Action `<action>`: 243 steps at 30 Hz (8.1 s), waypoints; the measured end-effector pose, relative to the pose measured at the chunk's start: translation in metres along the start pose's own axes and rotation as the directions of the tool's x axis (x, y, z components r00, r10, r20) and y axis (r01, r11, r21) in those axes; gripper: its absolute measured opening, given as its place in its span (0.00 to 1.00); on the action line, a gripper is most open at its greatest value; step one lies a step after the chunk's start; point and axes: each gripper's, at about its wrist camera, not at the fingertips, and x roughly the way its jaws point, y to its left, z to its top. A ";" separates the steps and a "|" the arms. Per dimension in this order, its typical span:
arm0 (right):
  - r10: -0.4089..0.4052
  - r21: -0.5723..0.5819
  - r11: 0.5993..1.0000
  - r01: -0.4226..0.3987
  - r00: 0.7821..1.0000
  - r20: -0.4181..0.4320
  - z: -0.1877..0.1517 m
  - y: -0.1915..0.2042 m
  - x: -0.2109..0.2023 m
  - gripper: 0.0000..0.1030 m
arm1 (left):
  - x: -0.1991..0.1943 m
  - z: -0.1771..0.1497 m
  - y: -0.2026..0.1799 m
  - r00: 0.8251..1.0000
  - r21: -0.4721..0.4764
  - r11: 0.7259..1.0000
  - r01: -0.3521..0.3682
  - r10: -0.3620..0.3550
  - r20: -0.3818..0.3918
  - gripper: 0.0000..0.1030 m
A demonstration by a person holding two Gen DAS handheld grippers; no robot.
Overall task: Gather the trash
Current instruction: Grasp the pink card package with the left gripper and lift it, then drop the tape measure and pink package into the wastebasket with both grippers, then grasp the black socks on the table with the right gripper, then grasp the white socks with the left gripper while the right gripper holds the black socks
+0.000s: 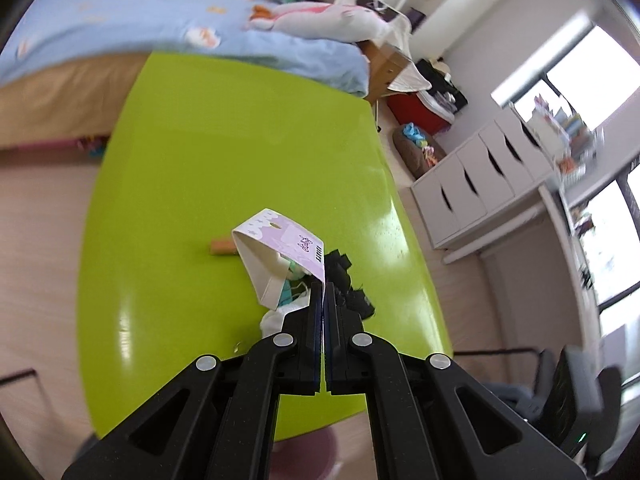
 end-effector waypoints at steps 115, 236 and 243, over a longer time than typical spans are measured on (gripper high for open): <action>-0.012 -0.019 1.000 0.013 1.000 0.028 -0.003 0.005 -0.029 0.93 | -0.063 -0.125 -0.028 0.978 0.246 0.947 -0.208 0.205 0.040 0.92; -0.044 -0.007 0.999 0.044 0.998 0.040 0.040 -0.025 -0.007 0.19 | 0.015 -0.040 -0.052 0.971 0.362 0.909 -0.206 0.235 -0.035 0.28; -0.030 -0.053 0.998 0.034 0.997 0.075 0.015 -0.003 -0.032 0.19 | -0.021 -0.064 -0.056 0.974 0.362 0.906 -0.221 0.227 0.026 0.28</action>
